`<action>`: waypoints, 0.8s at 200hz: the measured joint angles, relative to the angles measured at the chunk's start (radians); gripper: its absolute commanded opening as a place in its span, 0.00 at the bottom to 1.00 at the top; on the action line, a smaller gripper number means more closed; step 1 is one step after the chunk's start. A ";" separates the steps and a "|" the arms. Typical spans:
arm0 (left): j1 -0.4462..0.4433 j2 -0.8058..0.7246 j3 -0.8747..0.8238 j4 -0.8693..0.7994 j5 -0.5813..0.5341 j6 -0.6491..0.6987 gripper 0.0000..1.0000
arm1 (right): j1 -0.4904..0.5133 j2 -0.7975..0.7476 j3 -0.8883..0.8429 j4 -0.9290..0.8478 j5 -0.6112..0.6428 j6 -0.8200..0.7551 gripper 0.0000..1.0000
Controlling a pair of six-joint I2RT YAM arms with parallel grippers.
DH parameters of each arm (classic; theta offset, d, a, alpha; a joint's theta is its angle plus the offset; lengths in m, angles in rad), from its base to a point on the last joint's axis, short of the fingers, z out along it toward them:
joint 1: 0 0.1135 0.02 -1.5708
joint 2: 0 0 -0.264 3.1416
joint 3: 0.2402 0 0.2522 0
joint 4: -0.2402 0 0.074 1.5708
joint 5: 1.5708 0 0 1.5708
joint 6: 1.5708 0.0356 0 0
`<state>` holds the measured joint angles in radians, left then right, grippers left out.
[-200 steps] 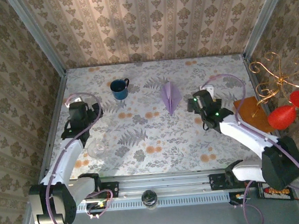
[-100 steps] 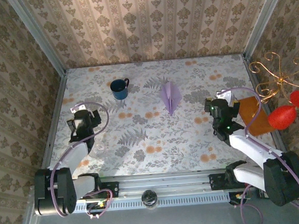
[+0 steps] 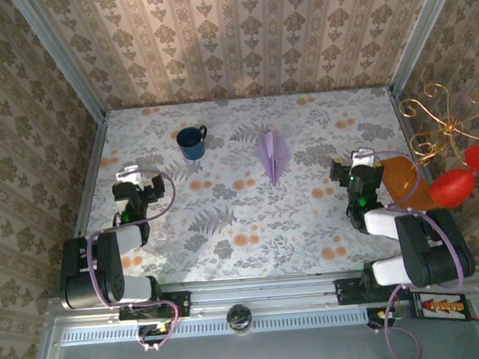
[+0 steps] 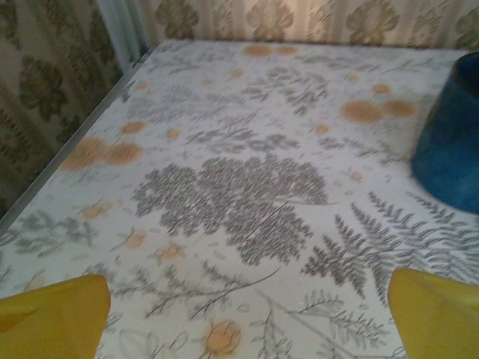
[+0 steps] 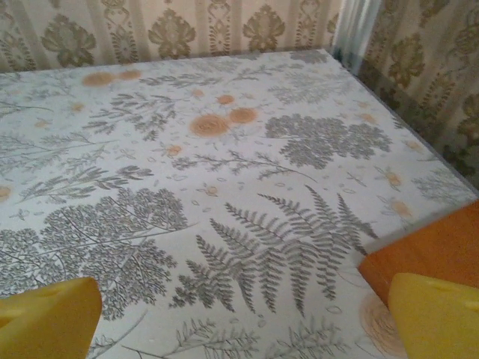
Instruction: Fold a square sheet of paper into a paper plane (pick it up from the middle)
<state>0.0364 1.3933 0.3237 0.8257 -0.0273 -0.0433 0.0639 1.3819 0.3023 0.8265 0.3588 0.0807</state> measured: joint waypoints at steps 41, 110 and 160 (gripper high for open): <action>-0.004 0.154 -0.021 0.156 0.049 0.031 1.00 | -0.003 0.139 0.007 0.091 -0.081 -0.008 1.00; -0.074 0.161 0.058 0.100 -0.042 0.075 1.00 | -0.009 0.142 0.088 0.061 -0.106 -0.007 1.00; -0.081 0.161 0.058 0.093 -0.051 0.093 1.00 | -0.009 0.142 0.088 0.056 -0.106 -0.007 1.00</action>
<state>-0.0444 1.5539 0.3813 0.9188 -0.0784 0.0502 0.0547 1.5242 0.3901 0.8822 0.2527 0.0734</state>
